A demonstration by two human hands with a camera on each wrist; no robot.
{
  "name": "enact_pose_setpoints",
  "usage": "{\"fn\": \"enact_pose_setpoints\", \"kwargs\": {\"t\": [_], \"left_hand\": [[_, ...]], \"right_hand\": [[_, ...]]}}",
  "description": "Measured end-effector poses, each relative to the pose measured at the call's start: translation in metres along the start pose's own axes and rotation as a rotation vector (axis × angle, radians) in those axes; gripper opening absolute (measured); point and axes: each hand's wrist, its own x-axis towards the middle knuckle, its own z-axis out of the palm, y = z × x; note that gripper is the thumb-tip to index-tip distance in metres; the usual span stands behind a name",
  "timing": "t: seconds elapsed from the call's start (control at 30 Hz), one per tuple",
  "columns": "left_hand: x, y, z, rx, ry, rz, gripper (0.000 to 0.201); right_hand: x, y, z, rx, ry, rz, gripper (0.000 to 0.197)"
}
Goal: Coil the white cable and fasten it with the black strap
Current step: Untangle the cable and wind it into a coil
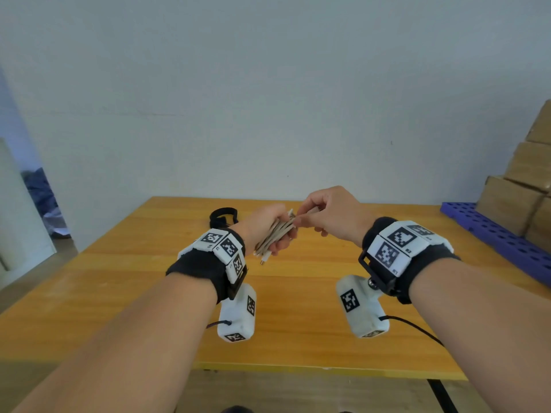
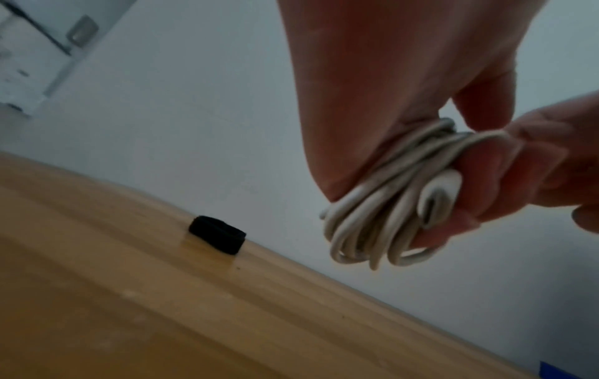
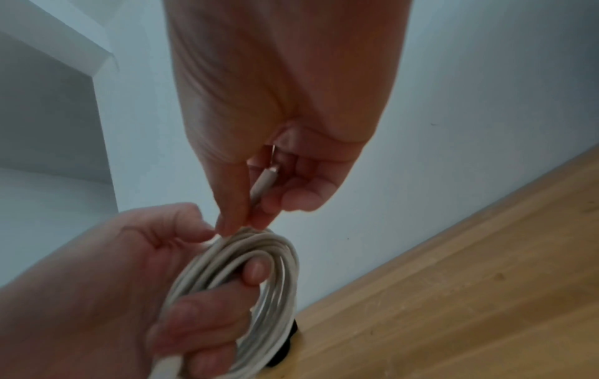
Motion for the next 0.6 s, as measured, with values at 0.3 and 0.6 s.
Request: {"fn": "enact_pose_setpoints", "kwargs": {"t": [0.3,0.6], "left_hand": [[-0.005,0.005,-0.002,-0.103,-0.085,0.02,0.032],[-0.007,0.01,-0.006,-0.433,-0.004,0.017,0.025]], "right_hand": [[0.001,0.004,0.005,0.107,0.111,-0.022,0.017],[0.01,-0.011,0.03,0.104,0.066,-0.085,0.024]]}}
